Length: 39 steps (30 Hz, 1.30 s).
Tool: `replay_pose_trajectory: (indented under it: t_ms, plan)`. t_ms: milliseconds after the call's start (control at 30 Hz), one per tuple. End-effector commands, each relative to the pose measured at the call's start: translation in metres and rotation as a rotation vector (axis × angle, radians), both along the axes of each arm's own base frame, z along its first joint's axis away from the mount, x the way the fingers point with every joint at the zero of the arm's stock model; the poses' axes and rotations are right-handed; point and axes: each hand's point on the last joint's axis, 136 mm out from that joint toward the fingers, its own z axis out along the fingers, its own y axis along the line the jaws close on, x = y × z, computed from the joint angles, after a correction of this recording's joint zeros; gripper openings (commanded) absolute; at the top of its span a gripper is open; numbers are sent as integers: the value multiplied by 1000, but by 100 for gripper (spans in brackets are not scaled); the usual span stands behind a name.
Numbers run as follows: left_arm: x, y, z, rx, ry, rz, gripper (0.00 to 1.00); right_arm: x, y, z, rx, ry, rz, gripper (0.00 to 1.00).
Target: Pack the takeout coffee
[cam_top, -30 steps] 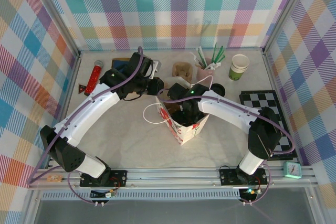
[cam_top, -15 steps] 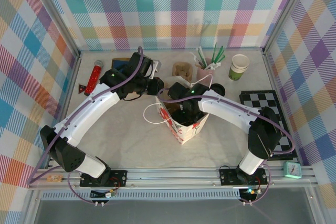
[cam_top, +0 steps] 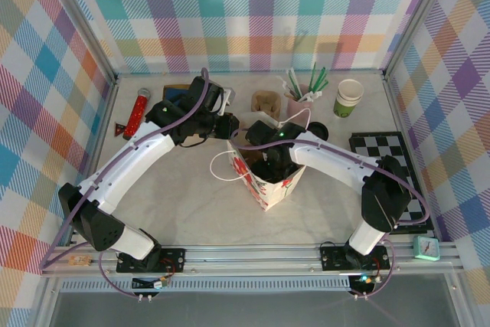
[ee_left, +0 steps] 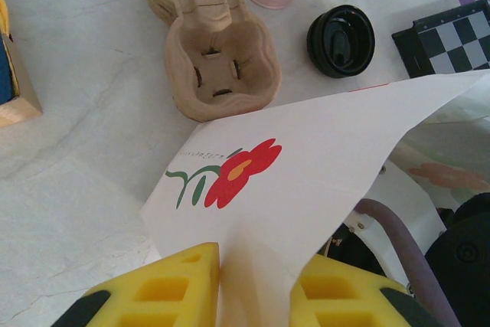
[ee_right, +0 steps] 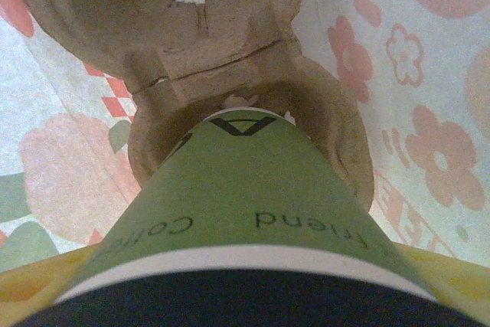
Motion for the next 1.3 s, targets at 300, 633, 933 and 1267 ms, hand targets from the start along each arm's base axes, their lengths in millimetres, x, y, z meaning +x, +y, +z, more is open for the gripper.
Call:
replay_pose_trajectory:
  t_ms: [300, 633, 933, 1267]
  plan:
    - [-7, -7, 9, -37, -11, -24, 23, 2, -3, -4, -3, 2, 1, 29]
    - [-8, -7, 8, -37, -11, -24, 23, 4, -3, -6, -3, -1, 1, 29]
    - [-8, -7, 9, -38, -12, -24, 23, 4, -5, -10, -7, 5, -4, 29]
    - [-9, -6, 10, -37, -15, -24, 23, 3, -8, -20, -10, 10, -9, 29]
